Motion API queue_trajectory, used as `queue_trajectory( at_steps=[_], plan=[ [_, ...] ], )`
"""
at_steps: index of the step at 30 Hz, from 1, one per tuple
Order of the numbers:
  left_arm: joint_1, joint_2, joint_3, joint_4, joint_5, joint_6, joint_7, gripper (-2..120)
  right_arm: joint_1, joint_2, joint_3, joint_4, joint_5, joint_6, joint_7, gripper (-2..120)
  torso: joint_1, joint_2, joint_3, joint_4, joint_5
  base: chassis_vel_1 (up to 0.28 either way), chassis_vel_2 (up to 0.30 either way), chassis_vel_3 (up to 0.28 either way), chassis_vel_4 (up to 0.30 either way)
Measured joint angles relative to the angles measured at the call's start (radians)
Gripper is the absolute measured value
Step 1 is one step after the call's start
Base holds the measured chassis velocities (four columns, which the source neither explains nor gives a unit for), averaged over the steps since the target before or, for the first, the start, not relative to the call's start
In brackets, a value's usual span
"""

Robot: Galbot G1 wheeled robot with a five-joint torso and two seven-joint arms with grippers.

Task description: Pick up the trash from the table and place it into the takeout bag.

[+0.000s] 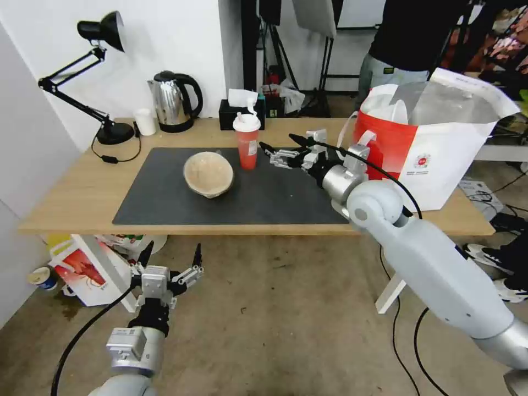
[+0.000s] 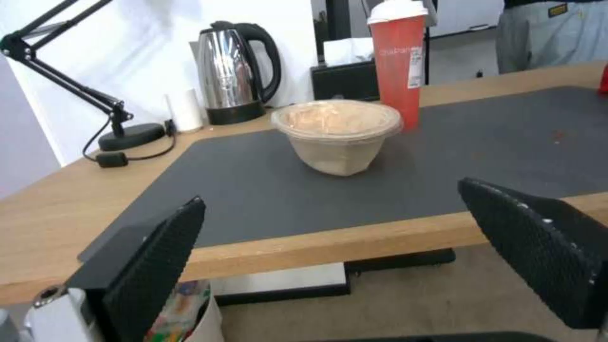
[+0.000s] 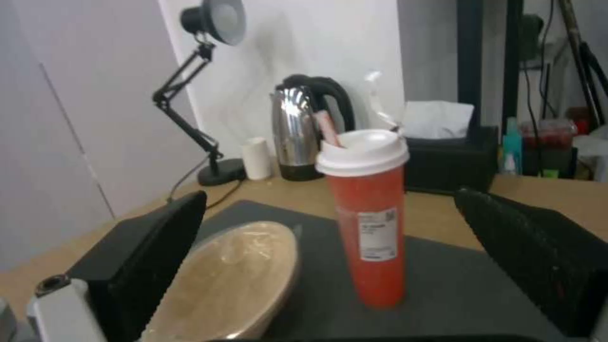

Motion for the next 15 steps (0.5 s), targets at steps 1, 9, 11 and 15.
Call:
queue_trajectory(
  at_steps=[1,9,11,15],
  plan=[
    [0.0,0.0,0.0,0.0,0.0,0.0,0.0,100,0.012,0.009,-0.004,-0.022,0.0,0.0,-0.003,100,0.0,0.0,0.0,0.0,0.0001,0.0,0.0,0.0,0.0],
    [0.0,0.0,0.0,0.0,0.0,0.0,0.0,100,0.068,0.072,-0.031,-0.157,-0.002,0.0,-0.023,100,0.0,0.0,0.0,0.0001,0.0,0.0,0.0,0.0,0.0],
    [0.0,0.0,0.0,0.0,0.0,0.0,0.0,100,0.078,0.082,-0.035,-0.179,-0.004,0.0,-0.026,100,0.0,0.0,0.0,0.0001,0.0,0.0,0.0,0.0,0.0],
    [0.0,0.0,0.0,0.0,0.0,0.0,0.0,100,0.099,0.104,-0.045,-0.226,-0.009,0.0,-0.036,100,0.0,0.0,0.0,0.0001,0.0001,0.0,0.0,0.0,0.0]
  ],
)
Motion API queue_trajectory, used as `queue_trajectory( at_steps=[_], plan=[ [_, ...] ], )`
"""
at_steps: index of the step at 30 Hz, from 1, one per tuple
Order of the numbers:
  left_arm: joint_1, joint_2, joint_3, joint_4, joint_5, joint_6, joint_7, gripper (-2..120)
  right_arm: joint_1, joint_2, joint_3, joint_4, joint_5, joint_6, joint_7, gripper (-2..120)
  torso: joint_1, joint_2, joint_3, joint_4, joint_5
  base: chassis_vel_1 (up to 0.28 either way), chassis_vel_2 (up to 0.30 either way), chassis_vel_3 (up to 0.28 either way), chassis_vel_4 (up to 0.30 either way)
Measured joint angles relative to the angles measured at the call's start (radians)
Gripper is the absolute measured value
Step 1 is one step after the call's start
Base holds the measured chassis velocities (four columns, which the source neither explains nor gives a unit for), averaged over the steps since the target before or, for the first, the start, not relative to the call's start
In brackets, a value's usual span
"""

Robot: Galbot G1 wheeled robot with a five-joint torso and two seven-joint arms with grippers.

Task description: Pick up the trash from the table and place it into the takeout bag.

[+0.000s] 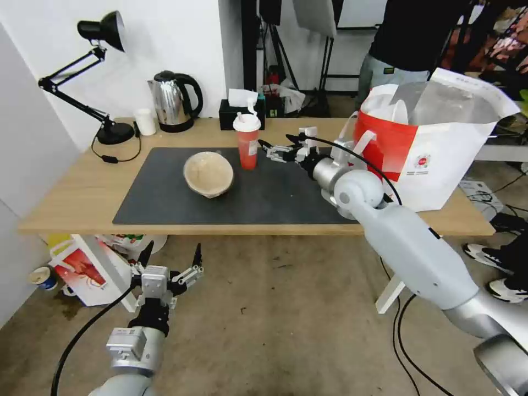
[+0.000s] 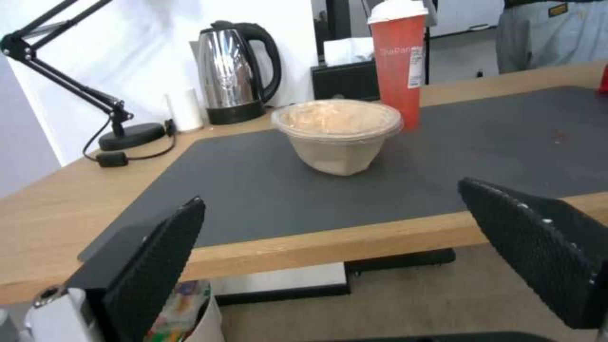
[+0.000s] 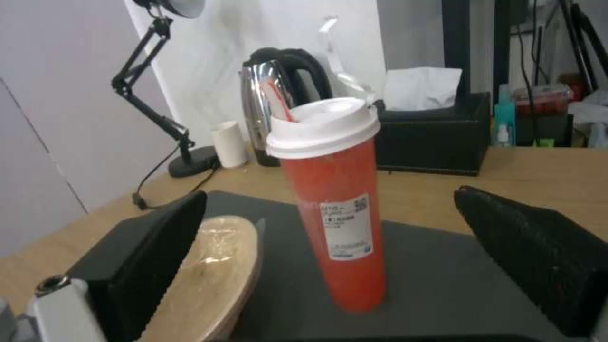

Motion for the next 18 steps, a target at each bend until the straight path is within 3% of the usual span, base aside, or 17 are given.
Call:
queue_trajectory(
  at_steps=[18],
  plan=[
    [0.0,0.0,0.0,0.0,0.0,0.0,0.0,100,0.088,0.089,-0.033,-0.195,-0.046,0.007,-0.05,100,0.0,0.0,0.0,0.0,0.0,0.0,0.0,0.0,0.0]
  ],
)
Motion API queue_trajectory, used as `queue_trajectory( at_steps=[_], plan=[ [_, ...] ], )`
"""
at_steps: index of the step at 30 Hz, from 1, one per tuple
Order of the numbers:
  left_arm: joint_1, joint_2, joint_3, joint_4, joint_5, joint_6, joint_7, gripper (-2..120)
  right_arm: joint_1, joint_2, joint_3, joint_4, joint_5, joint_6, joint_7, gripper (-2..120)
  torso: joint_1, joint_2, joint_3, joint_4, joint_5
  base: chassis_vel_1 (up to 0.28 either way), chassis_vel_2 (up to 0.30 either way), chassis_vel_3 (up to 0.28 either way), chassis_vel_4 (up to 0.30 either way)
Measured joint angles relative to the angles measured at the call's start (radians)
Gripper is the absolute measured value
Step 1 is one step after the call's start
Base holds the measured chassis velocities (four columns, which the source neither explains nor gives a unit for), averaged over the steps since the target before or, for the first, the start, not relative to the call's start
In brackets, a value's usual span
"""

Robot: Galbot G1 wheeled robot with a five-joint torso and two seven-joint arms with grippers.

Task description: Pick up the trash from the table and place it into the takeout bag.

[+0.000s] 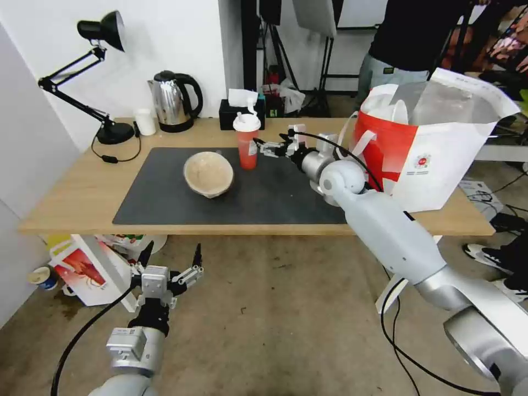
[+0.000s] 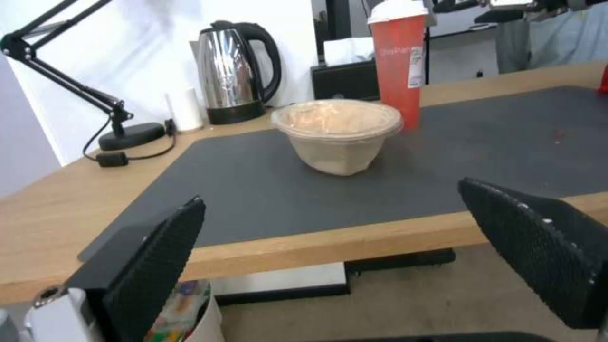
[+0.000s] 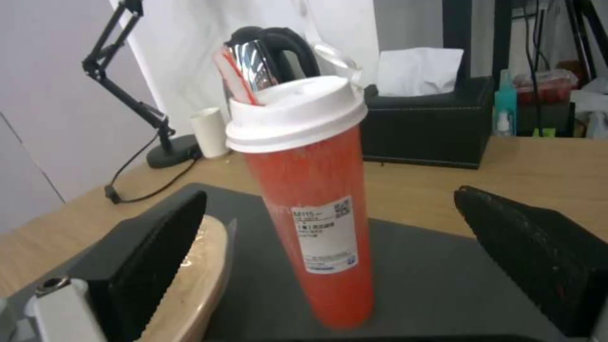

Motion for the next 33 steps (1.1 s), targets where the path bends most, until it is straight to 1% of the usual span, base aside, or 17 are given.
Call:
queue_trajectory(
  at_steps=[15,33],
  plan=[
    [0.0,0.0,0.0,0.0,0.0,0.0,0.0,100,0.065,0.06,-0.008,-0.152,-0.033,0.023,-0.052,100,0.0,0.0,0.0,0.0,0.0,0.0,0.0,0.0,0.0],
    [0.0,0.0,0.0,0.0,0.0,0.0,0.0,100,0.109,0.121,-0.038,-0.232,-0.058,0.025,-0.096,100,0.0,0.0,0.0,0.0,0.0,0.0,0.0,0.0,0.0]
  ],
)
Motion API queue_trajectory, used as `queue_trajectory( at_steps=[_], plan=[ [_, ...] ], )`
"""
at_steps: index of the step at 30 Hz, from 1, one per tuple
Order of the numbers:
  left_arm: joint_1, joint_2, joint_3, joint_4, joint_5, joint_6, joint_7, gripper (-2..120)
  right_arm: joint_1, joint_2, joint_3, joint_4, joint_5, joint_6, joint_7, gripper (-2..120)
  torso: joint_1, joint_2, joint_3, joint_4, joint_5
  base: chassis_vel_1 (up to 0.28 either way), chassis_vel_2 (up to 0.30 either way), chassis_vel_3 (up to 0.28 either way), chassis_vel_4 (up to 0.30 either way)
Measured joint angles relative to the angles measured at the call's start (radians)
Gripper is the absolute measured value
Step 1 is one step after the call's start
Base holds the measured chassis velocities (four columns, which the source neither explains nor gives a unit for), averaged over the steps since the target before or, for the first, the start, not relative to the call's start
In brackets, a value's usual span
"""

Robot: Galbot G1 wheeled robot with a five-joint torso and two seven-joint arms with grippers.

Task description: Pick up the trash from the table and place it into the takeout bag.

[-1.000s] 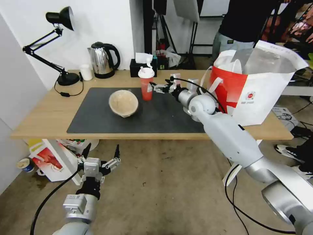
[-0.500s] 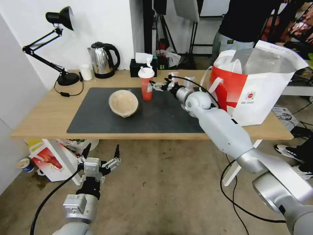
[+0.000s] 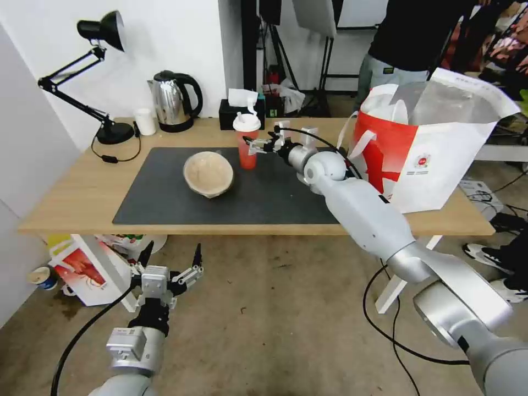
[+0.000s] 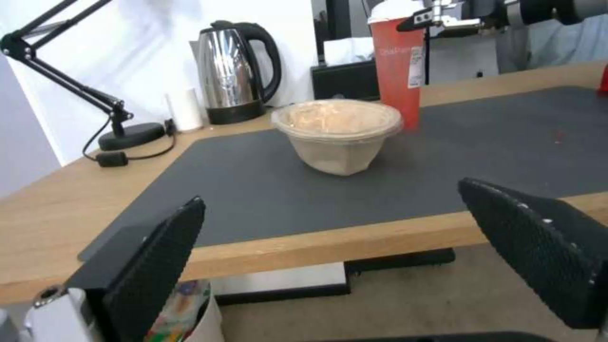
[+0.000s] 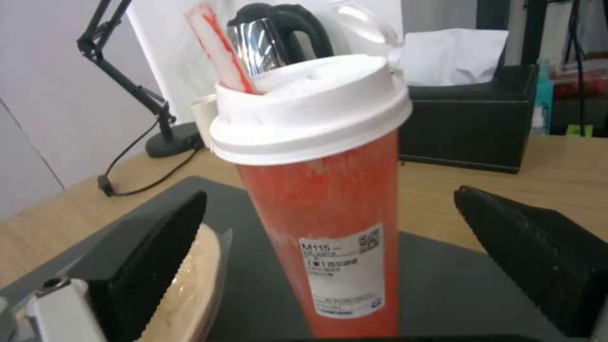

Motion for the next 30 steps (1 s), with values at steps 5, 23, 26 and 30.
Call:
queue_trajectory(
  at_steps=[5,23,26,30],
  plan=[
    [0.0,0.0,0.0,0.0,0.0,0.0,0.0,100,0.013,0.014,-0.011,-0.029,-0.018,0.003,-0.007,100,0.0,0.0,0.0,0.0,-0.0001,0.0,0.0,0.0,0.0],
    [0.0,0.0,0.0,0.0,0.0,0.0,0.0,100,0.032,0.064,-0.012,-0.132,-0.068,0.023,-0.045,100,0.0,0.0,0.0,0.0,0.0,0.0,0.0,0.0,0.0],
    [0.0,0.0,0.0,0.0,0.0,0.0,0.0,100,0.034,0.07,-0.011,-0.143,-0.074,0.026,-0.048,100,0.0,0.0,0.0,0.0001,0.0,0.0,0.0,0.0,0.0],
    [0.0,0.0,0.0,0.0,0.0,0.0,0.0,100,0.036,0.074,-0.011,-0.15,-0.076,0.029,-0.05,100,0.0,0.0,0.0,0.0001,0.0,0.0,0.0,0.0,0.0]
  ],
)
